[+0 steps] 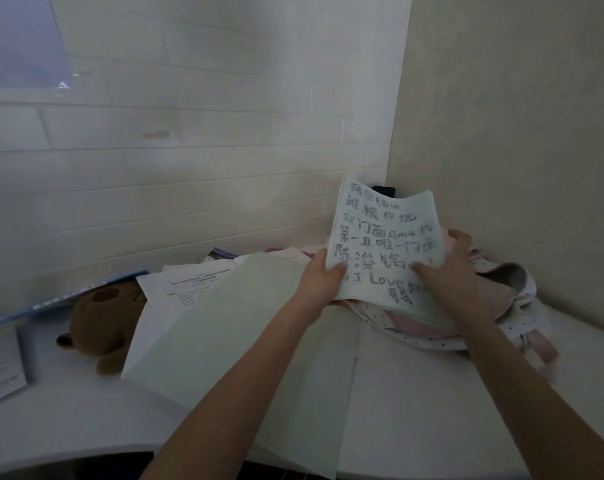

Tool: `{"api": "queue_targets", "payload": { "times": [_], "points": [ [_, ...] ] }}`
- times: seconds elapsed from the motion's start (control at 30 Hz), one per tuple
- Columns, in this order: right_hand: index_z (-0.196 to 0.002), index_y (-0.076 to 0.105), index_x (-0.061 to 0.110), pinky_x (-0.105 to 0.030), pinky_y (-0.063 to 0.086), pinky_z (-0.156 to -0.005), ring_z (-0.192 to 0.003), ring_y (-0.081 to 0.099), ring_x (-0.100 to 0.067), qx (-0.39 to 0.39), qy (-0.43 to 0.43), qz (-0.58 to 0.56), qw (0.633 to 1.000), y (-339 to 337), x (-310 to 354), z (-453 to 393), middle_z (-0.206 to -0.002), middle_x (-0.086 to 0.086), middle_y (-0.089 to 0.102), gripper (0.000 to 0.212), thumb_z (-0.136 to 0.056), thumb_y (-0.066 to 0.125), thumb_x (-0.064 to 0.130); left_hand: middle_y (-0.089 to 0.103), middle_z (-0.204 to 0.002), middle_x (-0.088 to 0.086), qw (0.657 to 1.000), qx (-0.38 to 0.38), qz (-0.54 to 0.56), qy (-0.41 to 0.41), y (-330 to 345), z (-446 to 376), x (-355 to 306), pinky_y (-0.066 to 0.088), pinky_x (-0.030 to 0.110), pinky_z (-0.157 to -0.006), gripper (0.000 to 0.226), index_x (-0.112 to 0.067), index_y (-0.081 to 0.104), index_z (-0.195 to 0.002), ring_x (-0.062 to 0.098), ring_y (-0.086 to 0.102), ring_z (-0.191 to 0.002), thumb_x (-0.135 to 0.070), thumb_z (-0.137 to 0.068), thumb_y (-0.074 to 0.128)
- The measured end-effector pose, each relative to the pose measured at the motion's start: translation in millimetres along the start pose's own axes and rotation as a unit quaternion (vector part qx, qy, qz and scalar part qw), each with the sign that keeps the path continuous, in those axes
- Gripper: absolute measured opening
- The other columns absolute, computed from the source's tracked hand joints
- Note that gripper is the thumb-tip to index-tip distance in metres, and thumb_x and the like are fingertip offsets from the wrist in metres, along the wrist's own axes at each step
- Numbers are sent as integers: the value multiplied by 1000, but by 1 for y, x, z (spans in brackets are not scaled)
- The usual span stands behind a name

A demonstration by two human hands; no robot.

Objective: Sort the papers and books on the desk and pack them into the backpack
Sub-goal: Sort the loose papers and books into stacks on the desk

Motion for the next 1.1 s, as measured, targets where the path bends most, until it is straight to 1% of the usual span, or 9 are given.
{"api": "queue_targets", "payload": {
  "times": [0.17, 0.3, 0.43, 0.5, 0.6, 0.7, 0.8, 0.97, 1.1],
  "points": [
    [-138, 39, 41, -59, 25, -108, -133, 26, -46, 86, -57, 411, 906, 4, -30, 6, -156, -10, 19, 47, -92, 46, 47, 49, -140, 16, 996, 47, -45, -57, 70, -11, 31, 45, 46, -101, 41, -9, 43, -138, 35, 51, -123, -21, -99, 44],
    [-144, 27, 47, -67, -7, -108, -144, -8, -42, 152, -49, 499, 852, 15, -66, 17, -161, -1, 12, 48, -97, 26, 53, 52, -138, 15, 993, 29, -94, -70, 85, -13, 50, 42, 35, -103, 40, -1, 47, -137, 33, 51, -126, -14, -99, 43],
    [-140, 37, 44, -62, -41, -80, -144, -23, -33, 112, -89, 555, 820, 17, -56, 22, -161, -3, 1, 45, -97, 29, 50, 51, -138, 18, 988, 77, -129, -42, 76, -11, 42, 41, 35, -106, 55, 0, 47, -136, 31, 51, -126, -28, -89, 45],
    [-143, 35, 40, -64, -41, -81, -145, -21, -31, 106, -113, 570, 807, 23, -46, 24, -161, -7, -5, 46, -96, 34, 46, 60, -124, 21, 980, 76, -181, -32, 65, -7, 32, 50, 32, -88, 35, 2, 55, -117, 31, 61, -105, -24, -99, 41],
    [-149, 24, 34, -59, -15, -110, -148, -5, -24, 168, -237, 433, 853, 42, -27, 44, -161, -8, 3, 60, -94, 46, 22, 67, -83, 12, 974, 14, -224, -29, 28, -8, 27, 56, 31, -57, 27, -10, 46, -92, 26, 66, -63, -35, -100, 38],
    [-150, 12, 40, -41, -3, -118, -148, -1, -9, 437, -298, 303, 793, 60, -6, 86, -161, 5, 4, 81, -86, 45, 2, 69, -96, 14, 948, -74, -310, 1, -27, -12, 28, 53, 41, -84, 20, -17, 48, -92, 32, 66, -90, -36, -93, 48],
    [-149, 13, 44, -38, 2, -120, -147, 0, -5, 514, -255, 249, 780, 69, -4, 104, -161, 7, 4, 90, -81, 40, -8, 62, -112, 13, 910, -159, -381, -35, -92, -4, 26, 43, 37, -93, 22, -12, 53, -105, 31, 57, -107, -28, -90, 52],
    [-145, 30, 40, -32, 10, -120, -147, 9, -10, 465, -263, 148, 832, 87, 1, 107, -159, 6, 18, 71, -86, 55, 9, 53, -128, 16, 813, -190, -540, -103, -174, 25, 32, 37, 41, -101, 39, -9, 45, -126, 35, 49, -118, -29, -93, 46],
    [-143, 12, 58, -51, -8, -117, -145, -11, -2, 495, -250, 178, 813, 99, -1, 118, -159, 18, -2, 85, -78, 66, 57, 59, -117, 13, 883, -159, -436, -77, -196, 35, 18, 42, 34, -84, 34, -9, 53, -114, 29, 55, -106, -30, -89, 62]
  ]
}}
Point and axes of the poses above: each hand's wrist, its own z-axis away from the middle knuckle, its own y-axis out of the palm, x = y × z, the point moved 1 cm from there along -z, towards the middle knuckle
